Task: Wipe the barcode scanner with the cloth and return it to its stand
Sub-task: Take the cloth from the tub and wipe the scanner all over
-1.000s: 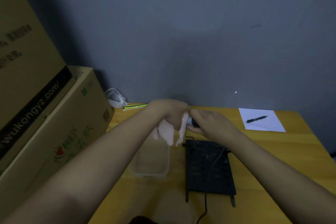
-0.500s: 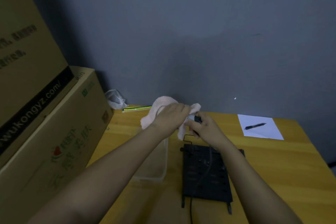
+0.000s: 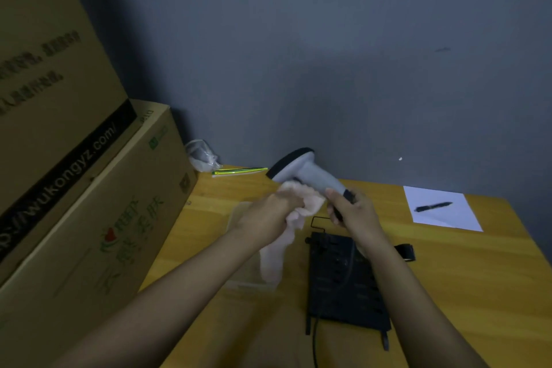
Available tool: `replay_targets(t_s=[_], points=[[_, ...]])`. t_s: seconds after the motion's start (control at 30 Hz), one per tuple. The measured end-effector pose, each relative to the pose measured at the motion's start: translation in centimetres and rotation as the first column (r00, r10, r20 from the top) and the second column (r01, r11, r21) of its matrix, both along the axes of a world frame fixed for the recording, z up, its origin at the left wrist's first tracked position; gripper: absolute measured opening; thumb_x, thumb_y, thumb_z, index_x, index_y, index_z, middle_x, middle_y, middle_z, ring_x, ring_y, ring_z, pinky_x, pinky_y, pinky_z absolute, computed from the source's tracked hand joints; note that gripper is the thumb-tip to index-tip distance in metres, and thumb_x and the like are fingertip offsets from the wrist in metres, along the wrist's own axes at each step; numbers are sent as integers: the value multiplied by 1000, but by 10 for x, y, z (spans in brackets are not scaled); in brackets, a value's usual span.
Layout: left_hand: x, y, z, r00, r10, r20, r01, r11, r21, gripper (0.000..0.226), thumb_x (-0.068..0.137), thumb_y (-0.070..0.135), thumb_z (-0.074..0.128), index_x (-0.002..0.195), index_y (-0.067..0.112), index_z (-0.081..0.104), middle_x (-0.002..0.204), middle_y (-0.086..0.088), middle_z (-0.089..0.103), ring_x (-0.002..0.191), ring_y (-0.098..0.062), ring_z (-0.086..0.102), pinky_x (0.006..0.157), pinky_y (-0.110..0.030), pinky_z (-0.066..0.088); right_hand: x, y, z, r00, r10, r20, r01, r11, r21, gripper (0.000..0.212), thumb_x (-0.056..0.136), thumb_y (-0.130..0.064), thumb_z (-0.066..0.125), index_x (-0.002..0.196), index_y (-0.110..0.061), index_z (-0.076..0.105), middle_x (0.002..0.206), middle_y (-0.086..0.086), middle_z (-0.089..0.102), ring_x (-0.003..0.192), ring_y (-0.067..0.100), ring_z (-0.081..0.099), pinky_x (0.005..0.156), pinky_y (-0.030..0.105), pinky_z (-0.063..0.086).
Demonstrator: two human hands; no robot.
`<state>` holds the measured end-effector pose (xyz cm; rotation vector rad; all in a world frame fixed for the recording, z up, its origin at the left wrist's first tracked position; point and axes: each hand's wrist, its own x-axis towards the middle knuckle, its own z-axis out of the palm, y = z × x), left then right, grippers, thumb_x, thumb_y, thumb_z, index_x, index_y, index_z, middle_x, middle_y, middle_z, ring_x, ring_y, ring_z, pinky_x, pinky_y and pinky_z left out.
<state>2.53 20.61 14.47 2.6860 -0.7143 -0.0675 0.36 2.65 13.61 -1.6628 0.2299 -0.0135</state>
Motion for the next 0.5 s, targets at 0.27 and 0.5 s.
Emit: replay_targets(t_s=[0.27,0.5], points=[[7,-1,12,658,-208,-724,-236,856,-461,68,78,9,60,139,20,31,117,-1,49,105,-15,51,74,-20,45,-11,17,6,982,32,186,30,945,-326,26,90,-31,58,78,-25,36,68,1,40,52,13,38,48,33,34],[14,-18,11,531,-253,-809,-619,536,-574,56,84,58,49,98,6,63,91,-16,64,87,-27,63,82,-37,49,-23,35,0,950,225,217,-7,710,-704,29,90,-44,48,99,-17,42,79,0,56,64,18,52,51,35,40]])
